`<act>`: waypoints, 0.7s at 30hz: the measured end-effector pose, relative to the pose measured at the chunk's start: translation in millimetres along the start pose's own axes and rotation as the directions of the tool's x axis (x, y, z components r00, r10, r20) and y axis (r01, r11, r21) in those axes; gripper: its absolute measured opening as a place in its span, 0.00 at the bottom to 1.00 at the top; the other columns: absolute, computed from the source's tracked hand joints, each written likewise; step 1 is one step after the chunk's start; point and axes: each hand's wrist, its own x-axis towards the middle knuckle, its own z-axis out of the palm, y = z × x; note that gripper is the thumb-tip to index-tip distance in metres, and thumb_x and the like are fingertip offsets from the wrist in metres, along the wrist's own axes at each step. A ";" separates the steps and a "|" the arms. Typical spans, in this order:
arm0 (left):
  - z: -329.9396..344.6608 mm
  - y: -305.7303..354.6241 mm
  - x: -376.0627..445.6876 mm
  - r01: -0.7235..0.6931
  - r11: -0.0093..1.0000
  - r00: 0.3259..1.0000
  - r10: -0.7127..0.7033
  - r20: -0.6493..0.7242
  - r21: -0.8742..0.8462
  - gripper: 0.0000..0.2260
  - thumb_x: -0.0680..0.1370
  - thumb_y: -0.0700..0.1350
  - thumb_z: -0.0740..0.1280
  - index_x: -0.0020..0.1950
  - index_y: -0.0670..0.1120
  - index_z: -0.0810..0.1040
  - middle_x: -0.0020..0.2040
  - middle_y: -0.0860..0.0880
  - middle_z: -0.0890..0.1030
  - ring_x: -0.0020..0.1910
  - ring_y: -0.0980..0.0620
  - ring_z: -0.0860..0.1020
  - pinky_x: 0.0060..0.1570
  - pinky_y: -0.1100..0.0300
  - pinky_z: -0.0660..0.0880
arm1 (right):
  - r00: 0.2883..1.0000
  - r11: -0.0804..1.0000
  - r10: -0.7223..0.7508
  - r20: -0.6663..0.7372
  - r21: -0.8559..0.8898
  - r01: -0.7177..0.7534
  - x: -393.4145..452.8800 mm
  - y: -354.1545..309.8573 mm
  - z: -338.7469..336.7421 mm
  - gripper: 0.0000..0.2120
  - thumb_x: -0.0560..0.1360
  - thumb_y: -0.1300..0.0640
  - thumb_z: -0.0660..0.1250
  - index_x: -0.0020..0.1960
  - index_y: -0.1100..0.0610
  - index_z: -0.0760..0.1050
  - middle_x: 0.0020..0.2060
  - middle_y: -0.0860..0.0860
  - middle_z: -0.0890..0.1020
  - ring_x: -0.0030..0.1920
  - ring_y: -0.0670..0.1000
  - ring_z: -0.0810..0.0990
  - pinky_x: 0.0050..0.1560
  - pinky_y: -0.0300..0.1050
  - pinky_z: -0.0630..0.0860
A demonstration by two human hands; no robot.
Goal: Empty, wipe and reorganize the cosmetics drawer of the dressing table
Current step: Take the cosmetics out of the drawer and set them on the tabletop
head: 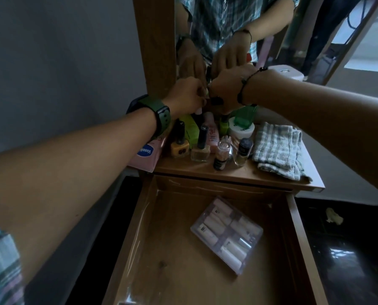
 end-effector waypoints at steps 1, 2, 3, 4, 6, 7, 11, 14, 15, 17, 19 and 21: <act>-2.3 -0.2 -0.7 -0.005 1.000 1.000 0.005 -0.012 -0.019 0.11 0.76 0.39 0.64 0.57 0.38 0.77 0.59 0.41 0.79 0.59 0.44 0.77 0.56 0.55 0.73 | 0.999 1.000 0.006 -0.032 0.009 -0.006 -2.3 1.4 -2.7 0.17 0.72 0.49 0.68 0.57 0.57 0.75 0.38 0.52 0.74 0.41 0.56 0.77 0.35 0.45 0.72; -5.1 0.0 -2.0 -0.013 0.999 0.999 0.012 -0.032 -0.035 0.11 0.76 0.39 0.63 0.57 0.38 0.77 0.58 0.42 0.79 0.59 0.45 0.77 0.56 0.55 0.73 | 0.998 1.000 0.014 -0.064 0.021 -0.012 -5.0 2.9 -6.0 0.18 0.72 0.48 0.68 0.58 0.56 0.75 0.41 0.55 0.75 0.45 0.58 0.77 0.37 0.47 0.72; -8.1 0.9 -4.5 -0.020 0.999 0.999 0.018 -0.050 -0.039 0.10 0.77 0.40 0.63 0.57 0.39 0.76 0.58 0.42 0.79 0.58 0.45 0.77 0.54 0.56 0.72 | 0.996 0.999 0.020 -0.093 0.042 -0.016 -8.3 3.8 -9.3 0.19 0.72 0.48 0.68 0.59 0.56 0.74 0.44 0.57 0.76 0.46 0.59 0.77 0.39 0.48 0.72; -10.8 1.9 -7.0 -0.030 0.999 0.997 0.028 -0.070 -0.033 0.11 0.77 0.40 0.62 0.57 0.39 0.76 0.58 0.41 0.79 0.58 0.44 0.76 0.53 0.57 0.72 | 0.993 0.996 0.019 -0.115 0.087 -0.009 -12.5 3.3 -12.4 0.19 0.72 0.47 0.68 0.58 0.56 0.74 0.44 0.57 0.76 0.46 0.58 0.77 0.40 0.49 0.72; -15.7 2.7 -12.0 -0.057 0.998 0.993 0.054 -0.104 -0.026 0.11 0.77 0.39 0.62 0.58 0.39 0.75 0.58 0.41 0.78 0.57 0.44 0.76 0.51 0.59 0.71 | 0.992 0.975 -0.009 -0.128 0.219 0.037 -21.1 -1.0 -16.5 0.18 0.73 0.47 0.66 0.55 0.58 0.75 0.40 0.54 0.74 0.42 0.55 0.74 0.44 0.49 0.74; -17.6 3.0 -15.0 -0.064 0.997 0.991 0.060 -0.116 -0.038 0.11 0.76 0.38 0.62 0.58 0.39 0.75 0.58 0.41 0.78 0.57 0.45 0.76 0.50 0.59 0.71 | 0.993 0.963 -0.029 -0.116 0.262 0.058 -25.6 -4.3 -16.7 0.17 0.74 0.47 0.65 0.55 0.59 0.75 0.41 0.53 0.74 0.42 0.53 0.73 0.45 0.47 0.73; -20.4 2.9 -27.1 -0.055 0.995 0.991 0.045 -0.124 -0.084 0.11 0.76 0.40 0.64 0.57 0.39 0.77 0.56 0.42 0.79 0.55 0.46 0.77 0.47 0.61 0.70 | 0.995 0.926 -0.037 -0.098 0.371 0.071 -40.3 -18.1 -0.6 0.17 0.76 0.47 0.61 0.56 0.59 0.74 0.43 0.52 0.75 0.43 0.51 0.71 0.43 0.42 0.65; -21.6 0.4 -33.1 -0.027 0.997 0.994 0.019 -0.105 -0.076 0.12 0.75 0.38 0.63 0.58 0.40 0.78 0.57 0.43 0.79 0.57 0.47 0.76 0.46 0.63 0.67 | 0.985 0.874 0.069 -0.160 0.485 0.017 -46.1 -13.6 14.4 0.15 0.76 0.46 0.61 0.53 0.58 0.75 0.38 0.50 0.73 0.43 0.52 0.72 0.41 0.42 0.64; -23.0 -0.3 -34.3 -0.021 0.997 0.995 0.014 -0.099 -0.073 0.12 0.75 0.37 0.63 0.58 0.41 0.78 0.57 0.43 0.78 0.57 0.47 0.77 0.46 0.63 0.68 | 0.978 0.852 0.107 -0.177 0.524 0.002 -48.6 -9.8 17.2 0.14 0.76 0.46 0.62 0.50 0.57 0.75 0.36 0.50 0.72 0.42 0.53 0.72 0.41 0.43 0.64; -27.0 -0.6 -36.2 -0.015 0.997 0.996 0.009 -0.086 -0.072 0.12 0.75 0.37 0.63 0.58 0.41 0.78 0.56 0.43 0.78 0.56 0.47 0.77 0.46 0.62 0.68 | 0.965 0.818 0.157 -0.208 0.575 -0.009 -54.2 -3.3 21.8 0.11 0.75 0.46 0.63 0.47 0.54 0.74 0.34 0.49 0.70 0.41 0.52 0.71 0.40 0.44 0.64; -29.9 -0.2 -37.6 -0.009 0.997 0.997 0.003 -0.079 -0.081 0.12 0.76 0.37 0.63 0.58 0.41 0.78 0.52 0.44 0.78 0.53 0.48 0.76 0.46 0.62 0.68 | 0.951 0.785 0.204 -0.230 0.620 -0.018 -60.2 0.9 26.3 0.11 0.75 0.46 0.64 0.45 0.54 0.75 0.34 0.49 0.71 0.39 0.52 0.70 0.39 0.44 0.64; -29.9 0.0 -38.2 -0.002 0.996 0.997 -0.005 -0.077 -0.094 0.12 0.76 0.37 0.63 0.58 0.41 0.78 0.49 0.47 0.76 0.50 0.51 0.75 0.45 0.62 0.68 | 0.935 0.744 0.260 -0.242 0.668 -0.035 -65.1 2.0 32.1 0.12 0.75 0.46 0.64 0.42 0.55 0.74 0.34 0.52 0.73 0.37 0.53 0.71 0.37 0.45 0.66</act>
